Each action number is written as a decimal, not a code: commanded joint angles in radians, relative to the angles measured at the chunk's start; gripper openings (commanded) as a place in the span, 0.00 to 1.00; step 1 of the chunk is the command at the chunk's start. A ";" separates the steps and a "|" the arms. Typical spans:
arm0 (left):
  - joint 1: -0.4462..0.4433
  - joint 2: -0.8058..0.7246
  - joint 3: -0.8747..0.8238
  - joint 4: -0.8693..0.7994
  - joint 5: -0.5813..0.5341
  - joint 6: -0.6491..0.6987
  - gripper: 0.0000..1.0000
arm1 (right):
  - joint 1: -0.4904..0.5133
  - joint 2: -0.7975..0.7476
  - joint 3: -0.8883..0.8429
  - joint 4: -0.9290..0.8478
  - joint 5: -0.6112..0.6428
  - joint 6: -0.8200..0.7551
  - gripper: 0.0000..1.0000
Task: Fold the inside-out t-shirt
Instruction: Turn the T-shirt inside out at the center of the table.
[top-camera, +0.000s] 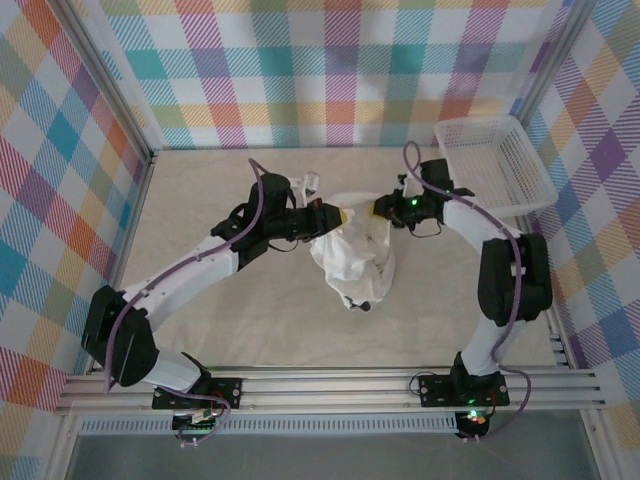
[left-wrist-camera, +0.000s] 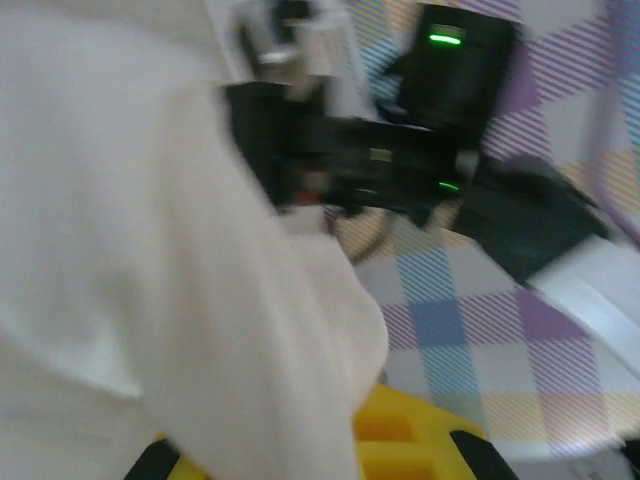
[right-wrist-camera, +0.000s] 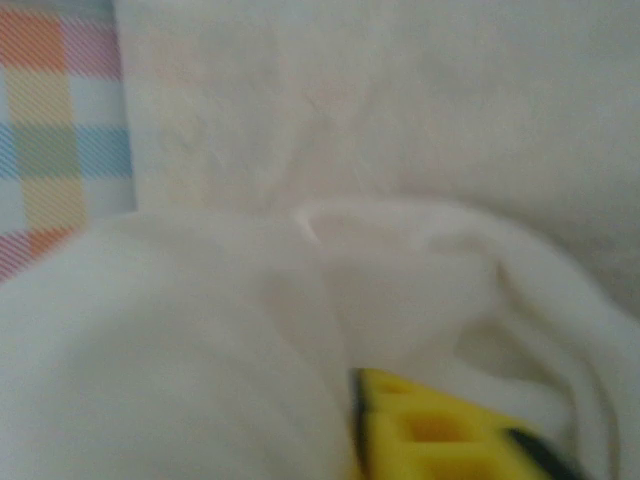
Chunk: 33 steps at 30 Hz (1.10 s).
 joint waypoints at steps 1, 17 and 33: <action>0.008 -0.053 0.052 -0.120 0.054 0.070 0.00 | -0.016 -0.132 -0.010 -0.027 -0.003 -0.054 0.44; 0.021 -0.022 0.088 -0.207 0.046 0.152 0.00 | 0.320 -0.369 -0.248 0.220 0.423 -0.537 0.69; 0.323 0.051 -0.070 -0.354 -0.200 0.397 0.01 | 0.282 -0.550 -0.212 0.302 -0.111 -0.223 0.00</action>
